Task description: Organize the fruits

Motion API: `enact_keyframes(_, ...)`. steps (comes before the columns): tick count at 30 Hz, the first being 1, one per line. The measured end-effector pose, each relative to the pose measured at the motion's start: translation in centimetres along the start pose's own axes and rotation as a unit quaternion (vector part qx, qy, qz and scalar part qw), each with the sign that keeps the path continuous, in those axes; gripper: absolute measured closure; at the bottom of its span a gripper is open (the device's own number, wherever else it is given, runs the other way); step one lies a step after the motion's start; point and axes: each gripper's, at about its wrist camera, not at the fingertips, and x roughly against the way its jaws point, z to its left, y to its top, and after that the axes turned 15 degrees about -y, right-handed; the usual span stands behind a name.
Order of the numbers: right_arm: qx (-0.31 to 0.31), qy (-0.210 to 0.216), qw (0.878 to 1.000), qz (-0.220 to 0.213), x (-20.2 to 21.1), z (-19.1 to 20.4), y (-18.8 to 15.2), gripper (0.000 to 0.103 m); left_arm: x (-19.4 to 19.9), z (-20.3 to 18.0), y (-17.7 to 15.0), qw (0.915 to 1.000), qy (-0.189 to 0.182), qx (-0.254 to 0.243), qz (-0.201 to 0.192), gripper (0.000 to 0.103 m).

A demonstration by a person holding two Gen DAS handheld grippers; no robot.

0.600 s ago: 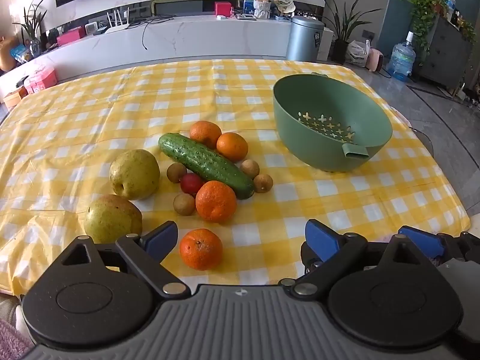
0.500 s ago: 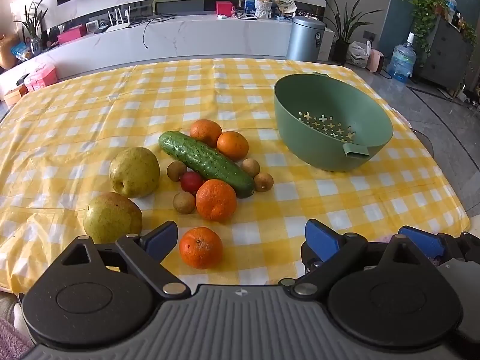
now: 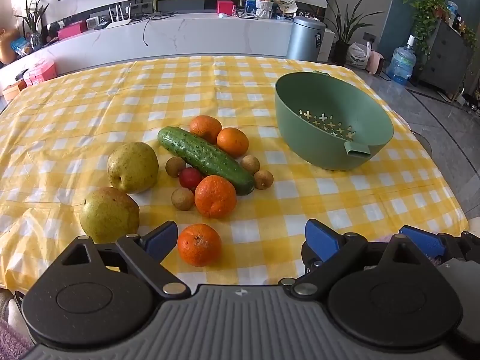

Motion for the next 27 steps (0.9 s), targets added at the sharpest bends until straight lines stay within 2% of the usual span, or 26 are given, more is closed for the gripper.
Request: enact_keyframes(27,0.006,-0.004,1.000,0.001,-0.33,0.31,-0.08,0.008,-0.20,0.20,-0.13,1.0000,-0.002,0.006,0.000,0.000)
